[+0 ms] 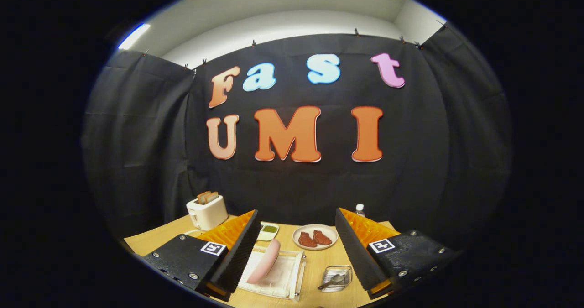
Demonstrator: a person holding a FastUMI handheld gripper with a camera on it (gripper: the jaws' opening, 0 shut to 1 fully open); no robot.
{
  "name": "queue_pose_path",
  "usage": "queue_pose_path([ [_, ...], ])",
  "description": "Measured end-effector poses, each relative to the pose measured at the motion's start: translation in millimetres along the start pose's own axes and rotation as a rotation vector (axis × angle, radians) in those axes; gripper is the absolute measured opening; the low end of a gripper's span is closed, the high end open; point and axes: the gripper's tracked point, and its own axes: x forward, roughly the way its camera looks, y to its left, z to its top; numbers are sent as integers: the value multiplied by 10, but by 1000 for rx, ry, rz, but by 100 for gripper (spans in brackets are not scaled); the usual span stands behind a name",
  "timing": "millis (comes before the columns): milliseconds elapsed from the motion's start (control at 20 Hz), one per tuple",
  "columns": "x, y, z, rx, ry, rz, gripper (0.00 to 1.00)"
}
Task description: Take the plate from the dish rack, then take the spoon from the basket and place it into the plate.
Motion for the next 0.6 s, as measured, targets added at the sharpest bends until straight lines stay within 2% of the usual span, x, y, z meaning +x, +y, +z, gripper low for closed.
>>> queue_pose_path([
  [200,349,315,-666,-25,336,90,98],
  [350,517,527,-943,-5,519,132,97],
  [600,787,571,-1276,-23,726,92,89],
])
